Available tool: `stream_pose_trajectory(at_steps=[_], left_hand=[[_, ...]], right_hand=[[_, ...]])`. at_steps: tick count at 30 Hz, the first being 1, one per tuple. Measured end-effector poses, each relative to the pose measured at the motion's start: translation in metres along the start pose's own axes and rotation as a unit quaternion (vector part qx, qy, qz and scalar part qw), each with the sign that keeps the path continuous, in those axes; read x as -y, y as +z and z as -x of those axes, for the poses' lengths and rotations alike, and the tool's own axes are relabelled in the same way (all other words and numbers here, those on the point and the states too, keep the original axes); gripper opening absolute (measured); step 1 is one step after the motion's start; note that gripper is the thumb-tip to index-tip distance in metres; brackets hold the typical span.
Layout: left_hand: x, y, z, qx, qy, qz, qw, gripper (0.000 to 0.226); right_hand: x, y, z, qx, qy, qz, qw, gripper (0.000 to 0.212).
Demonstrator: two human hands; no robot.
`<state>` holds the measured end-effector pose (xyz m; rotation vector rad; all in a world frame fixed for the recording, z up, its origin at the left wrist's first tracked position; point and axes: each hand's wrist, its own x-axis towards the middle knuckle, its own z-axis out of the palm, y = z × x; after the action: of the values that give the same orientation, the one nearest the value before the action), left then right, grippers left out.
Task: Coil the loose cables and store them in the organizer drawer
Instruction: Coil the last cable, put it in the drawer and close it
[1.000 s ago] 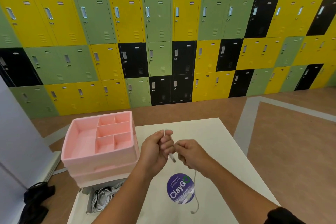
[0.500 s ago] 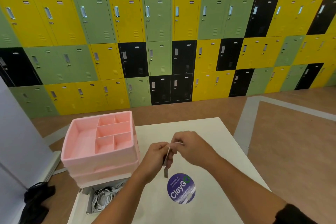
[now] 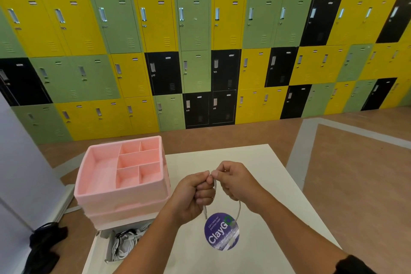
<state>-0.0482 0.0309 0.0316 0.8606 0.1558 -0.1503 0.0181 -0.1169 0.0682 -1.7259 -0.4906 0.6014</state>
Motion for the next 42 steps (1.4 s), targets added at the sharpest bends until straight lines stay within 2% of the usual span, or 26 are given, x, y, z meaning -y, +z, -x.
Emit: stream_pose_trajectory(at_steps=[3, 6, 9, 11, 15, 18, 21, 23, 25, 29, 31, 36, 42], left_hand=[[0.002, 0.004, 0.001, -0.051, 0.055, -0.118, 0.99, 0.031], [0.004, 0.007, 0.0, -0.109, 0.115, -0.283, 0.946, 0.036], [0.005, 0.011, -0.003, -0.159, 0.134, -0.363, 0.908, 0.04], [0.004, 0.013, -0.004, -0.188, 0.148, -0.34, 0.909, 0.041], [-0.009, 0.003, -0.008, -0.209, 0.153, -0.093, 0.961, 0.037], [-0.02, -0.008, -0.011, -0.201, 0.149, 0.085, 0.964, 0.038], [-0.021, -0.011, -0.012, -0.183, 0.136, 0.139, 0.964, 0.037], [-0.019, -0.009, -0.01, -0.165, 0.122, 0.134, 0.969, 0.038], [-0.014, -0.004, -0.008, -0.145, 0.102, 0.118, 0.977, 0.039], [-0.005, 0.007, -0.003, -0.115, 0.081, 0.068, 0.988, 0.037], [-0.001, 0.009, -0.001, -0.1, 0.066, 0.039, 0.992, 0.037], [-0.001, 0.012, 0.0, -0.076, 0.066, -0.035, 0.994, 0.037], [0.002, 0.009, -0.007, -0.143, 0.137, -0.183, 0.963, 0.039]], right_hand=[[-0.003, 0.0, -0.003, -0.027, 0.003, 0.025, 0.999, 0.023], [-0.007, -0.002, -0.005, -0.042, 0.008, 0.057, 0.997, 0.025], [-0.009, 0.0, -0.004, -0.053, 0.011, 0.036, 0.998, 0.026], [-0.012, 0.002, -0.003, -0.054, 0.011, 0.012, 0.998, 0.023], [-0.026, -0.004, -0.003, -0.058, 0.02, -0.014, 0.998, 0.025], [-0.042, -0.012, 0.0, -0.054, 0.036, 0.007, 0.998, 0.026], [-0.05, -0.013, 0.004, -0.018, 0.057, 0.04, 0.997, 0.023], [-0.047, -0.008, 0.004, -0.012, 0.046, 0.055, 0.997, 0.02], [-0.038, -0.005, 0.001, -0.044, 0.018, 0.055, 0.997, 0.016], [-0.016, -0.001, -0.005, -0.081, -0.032, -0.138, 0.987, 0.014], [-0.01, -0.001, -0.006, -0.095, -0.038, -0.189, 0.977, 0.013], [-0.011, 0.002, -0.006, -0.045, 0.01, -0.211, 0.977, 0.016], [-0.013, 0.009, -0.001, 0.019, 0.086, -0.169, 0.982, 0.032]])
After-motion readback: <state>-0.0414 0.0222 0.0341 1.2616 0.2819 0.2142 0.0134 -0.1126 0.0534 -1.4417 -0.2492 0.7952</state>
